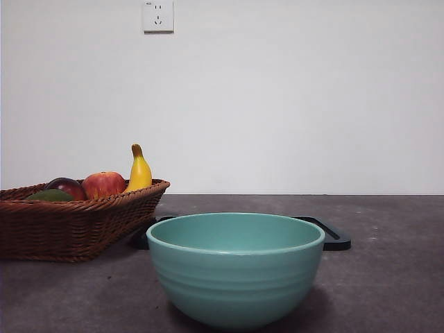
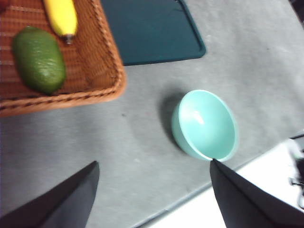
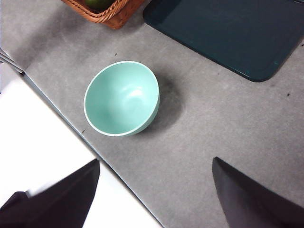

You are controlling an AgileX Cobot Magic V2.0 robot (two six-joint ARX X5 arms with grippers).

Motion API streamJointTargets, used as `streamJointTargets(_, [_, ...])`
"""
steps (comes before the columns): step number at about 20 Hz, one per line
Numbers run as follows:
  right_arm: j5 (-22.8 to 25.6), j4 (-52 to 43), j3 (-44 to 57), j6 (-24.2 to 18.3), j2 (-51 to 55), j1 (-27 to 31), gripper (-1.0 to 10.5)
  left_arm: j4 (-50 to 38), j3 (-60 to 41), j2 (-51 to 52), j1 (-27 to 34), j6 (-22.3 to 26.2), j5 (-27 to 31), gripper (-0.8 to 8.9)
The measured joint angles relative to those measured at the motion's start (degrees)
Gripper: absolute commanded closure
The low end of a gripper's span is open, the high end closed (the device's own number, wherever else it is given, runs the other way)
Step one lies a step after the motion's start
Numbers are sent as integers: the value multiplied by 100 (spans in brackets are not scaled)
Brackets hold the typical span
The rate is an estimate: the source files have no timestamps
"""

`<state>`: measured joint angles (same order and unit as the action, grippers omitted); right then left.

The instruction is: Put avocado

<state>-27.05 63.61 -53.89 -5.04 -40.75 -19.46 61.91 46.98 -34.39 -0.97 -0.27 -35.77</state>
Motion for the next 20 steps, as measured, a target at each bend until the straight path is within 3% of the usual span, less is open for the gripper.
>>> streamJointTargets(6, [0, -2, 0, 48, 0, 0, 561, -494, 437, -769, -155, -2, 903, 440])
streamJointTargets(13, [4, -28, 0, 81, 0, 0, 561, -774, 1399, -2599, -723, 0, 2098, 441])
streamJointTargets(20, [4, -48, 0, 83, 0, 0, 561, -1556, 1521, -4048, -1287, 0, 3060, 441])
